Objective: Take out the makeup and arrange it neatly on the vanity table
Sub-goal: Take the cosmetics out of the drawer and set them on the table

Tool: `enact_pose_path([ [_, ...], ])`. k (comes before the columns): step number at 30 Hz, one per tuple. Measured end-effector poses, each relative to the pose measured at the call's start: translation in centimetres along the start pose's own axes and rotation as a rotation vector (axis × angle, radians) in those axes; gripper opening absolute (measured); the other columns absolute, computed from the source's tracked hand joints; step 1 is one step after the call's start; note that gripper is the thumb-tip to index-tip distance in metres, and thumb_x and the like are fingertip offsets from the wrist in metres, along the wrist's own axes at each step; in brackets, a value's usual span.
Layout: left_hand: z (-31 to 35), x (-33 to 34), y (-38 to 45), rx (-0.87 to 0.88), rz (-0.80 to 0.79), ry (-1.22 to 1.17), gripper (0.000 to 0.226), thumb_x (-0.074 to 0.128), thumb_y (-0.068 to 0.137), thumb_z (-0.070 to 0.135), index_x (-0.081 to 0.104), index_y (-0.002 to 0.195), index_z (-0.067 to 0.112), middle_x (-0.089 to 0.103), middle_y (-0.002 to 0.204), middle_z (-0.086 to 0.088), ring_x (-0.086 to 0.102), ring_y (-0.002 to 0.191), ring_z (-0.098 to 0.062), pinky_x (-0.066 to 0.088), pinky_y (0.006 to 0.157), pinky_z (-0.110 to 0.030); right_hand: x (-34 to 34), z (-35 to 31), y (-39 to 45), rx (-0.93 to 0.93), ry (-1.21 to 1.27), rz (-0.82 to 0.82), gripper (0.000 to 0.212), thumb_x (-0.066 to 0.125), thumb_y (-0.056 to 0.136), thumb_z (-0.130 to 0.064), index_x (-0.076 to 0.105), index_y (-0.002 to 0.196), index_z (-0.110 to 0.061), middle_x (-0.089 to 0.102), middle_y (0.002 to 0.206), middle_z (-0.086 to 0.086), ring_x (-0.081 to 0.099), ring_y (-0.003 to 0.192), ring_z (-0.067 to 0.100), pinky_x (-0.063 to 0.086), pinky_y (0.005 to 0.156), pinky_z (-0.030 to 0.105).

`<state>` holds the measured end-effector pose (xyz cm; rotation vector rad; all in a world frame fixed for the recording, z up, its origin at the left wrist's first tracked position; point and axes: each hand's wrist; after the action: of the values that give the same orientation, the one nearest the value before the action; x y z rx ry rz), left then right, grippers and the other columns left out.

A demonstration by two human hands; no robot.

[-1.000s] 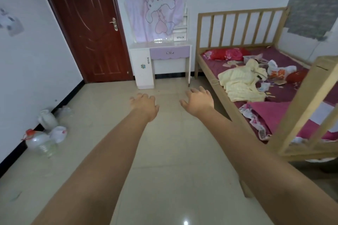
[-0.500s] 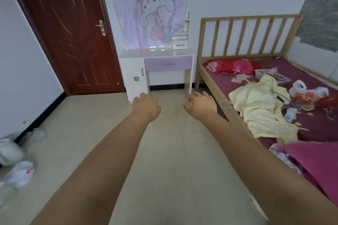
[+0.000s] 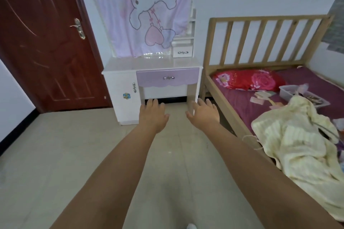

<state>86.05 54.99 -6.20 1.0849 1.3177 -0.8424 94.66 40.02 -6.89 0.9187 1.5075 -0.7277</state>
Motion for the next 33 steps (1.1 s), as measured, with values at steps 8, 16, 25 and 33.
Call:
enact_pose_path([
  [8,-3.5,4.5,21.5,-0.074,-0.026,-0.024,0.047,0.033,0.096,0.04,0.034,0.134,0.011,0.027,0.145,-0.012,0.02,0.136,-0.027,0.024,0.106,-0.04,2.0,1.7,23.1,-0.081,-0.006,-0.004,0.051,0.036,0.092,-0.041,0.035,0.137,-0.016,0.028,0.15,0.005,0.019,0.138,0.03,0.021,0.111,0.044],
  [16,-10.6,11.2,41.4,-0.118,-0.07,-0.025,0.045,0.032,0.096,0.038,0.036,0.134,0.014,0.029,0.144,-0.011,0.021,0.136,-0.026,0.024,0.106,-0.041,7.1,0.2,44.4,-0.145,-0.031,-0.021,0.052,0.038,0.092,-0.039,0.034,0.139,-0.016,0.026,0.151,0.005,0.018,0.139,0.031,0.02,0.112,0.043],
  [25,-17.5,18.4,61.0,-0.102,-0.243,-0.067,0.048,0.028,0.097,0.035,0.027,0.14,0.012,0.015,0.153,-0.011,0.008,0.142,-0.026,0.014,0.113,-0.045,13.8,0.3,62.3,-0.045,-0.036,-0.171,0.052,0.039,0.093,-0.038,0.034,0.138,-0.013,0.031,0.148,0.006,0.023,0.138,0.027,0.026,0.11,0.04],
  [33,-19.1,26.0,72.5,-0.09,-0.384,-0.082,0.049,0.03,0.097,0.037,0.029,0.139,0.014,0.017,0.153,-0.011,0.009,0.142,-0.025,0.014,0.113,-0.044,21.7,1.1,74.2,0.077,0.09,-0.383,0.044,0.038,0.094,-0.036,0.043,0.129,-0.009,0.046,0.133,0.007,0.037,0.126,0.024,0.036,0.101,0.034],
])
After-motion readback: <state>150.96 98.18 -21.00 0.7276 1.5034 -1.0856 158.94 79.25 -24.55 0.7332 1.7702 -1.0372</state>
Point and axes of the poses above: each hand's wrist, its own y-axis towards the middle knuckle, its own x-axis out of the palm, z = x × y
